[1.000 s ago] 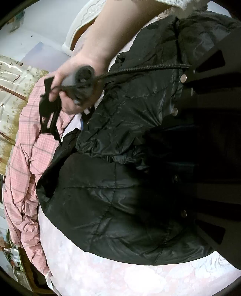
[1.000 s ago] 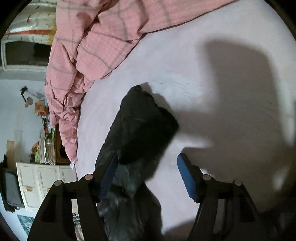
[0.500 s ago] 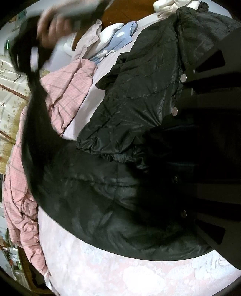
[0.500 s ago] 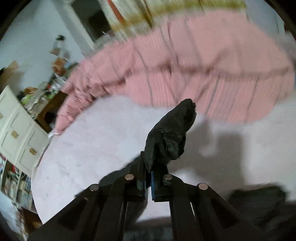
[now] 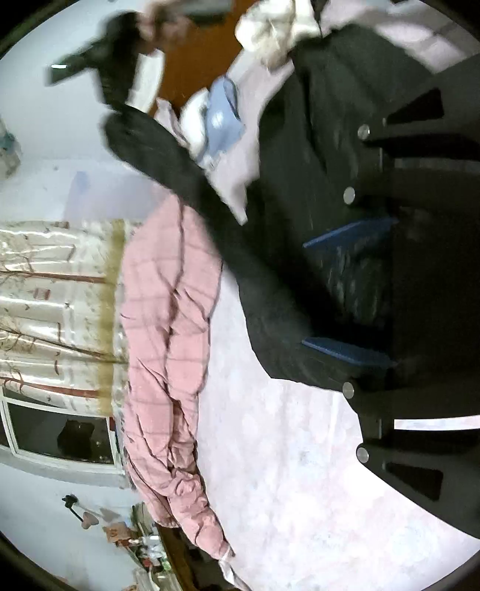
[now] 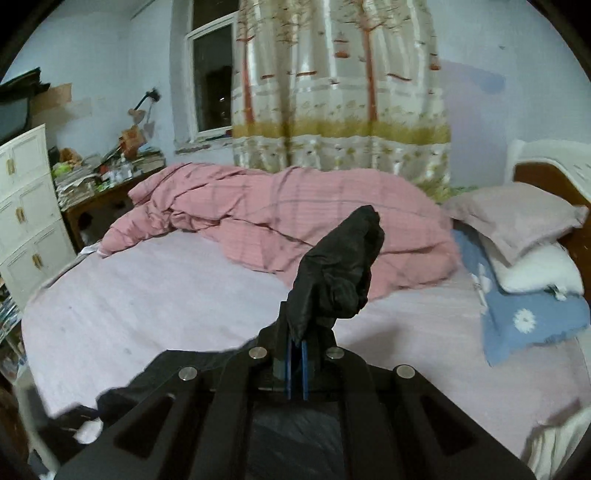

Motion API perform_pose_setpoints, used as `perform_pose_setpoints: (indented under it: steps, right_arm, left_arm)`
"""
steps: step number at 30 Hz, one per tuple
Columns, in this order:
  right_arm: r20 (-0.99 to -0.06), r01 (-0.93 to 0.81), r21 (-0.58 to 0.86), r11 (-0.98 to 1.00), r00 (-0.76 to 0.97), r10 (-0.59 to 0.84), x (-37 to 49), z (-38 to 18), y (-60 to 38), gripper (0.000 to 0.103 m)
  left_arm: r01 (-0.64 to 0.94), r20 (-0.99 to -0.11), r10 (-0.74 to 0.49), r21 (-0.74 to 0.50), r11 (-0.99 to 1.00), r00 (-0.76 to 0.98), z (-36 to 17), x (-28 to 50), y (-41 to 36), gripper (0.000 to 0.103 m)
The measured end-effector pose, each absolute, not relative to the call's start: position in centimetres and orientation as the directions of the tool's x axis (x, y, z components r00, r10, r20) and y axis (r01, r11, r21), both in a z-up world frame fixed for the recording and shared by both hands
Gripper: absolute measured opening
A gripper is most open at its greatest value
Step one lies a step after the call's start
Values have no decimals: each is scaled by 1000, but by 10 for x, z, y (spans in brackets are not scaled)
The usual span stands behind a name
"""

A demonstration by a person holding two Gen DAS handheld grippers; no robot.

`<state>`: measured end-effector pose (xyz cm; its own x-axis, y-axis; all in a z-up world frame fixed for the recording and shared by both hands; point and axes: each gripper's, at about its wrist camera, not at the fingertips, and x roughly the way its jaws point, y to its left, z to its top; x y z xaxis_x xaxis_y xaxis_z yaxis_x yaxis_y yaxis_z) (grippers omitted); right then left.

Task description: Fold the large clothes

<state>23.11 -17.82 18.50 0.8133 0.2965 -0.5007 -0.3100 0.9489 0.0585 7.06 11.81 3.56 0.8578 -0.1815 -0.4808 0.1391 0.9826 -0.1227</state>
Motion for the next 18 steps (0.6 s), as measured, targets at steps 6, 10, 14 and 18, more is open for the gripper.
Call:
perform_pose_setpoints:
  steps: [6, 10, 14, 18]
  right_arm:
    - [-455, -313, 129, 941, 825, 337, 217, 188, -211, 3]
    - [-418, -351, 201, 915, 814, 404, 227, 221, -196, 3]
    - [-376, -449, 190, 873, 788, 487, 226, 265, -154, 3]
    - [-326, -549, 125, 826, 764, 557, 201, 308, -112, 3]
  left_arm:
    - [97, -518, -184, -192, 977, 836, 52, 53, 131, 47]
    - [146, -530, -179, -105, 984, 829, 52, 52, 87, 44]
    - [83, -489, -45, 56, 995, 871, 42, 66, 44, 40]
    - [-84, -431, 219, 311, 947, 875, 21, 117, 15, 38]
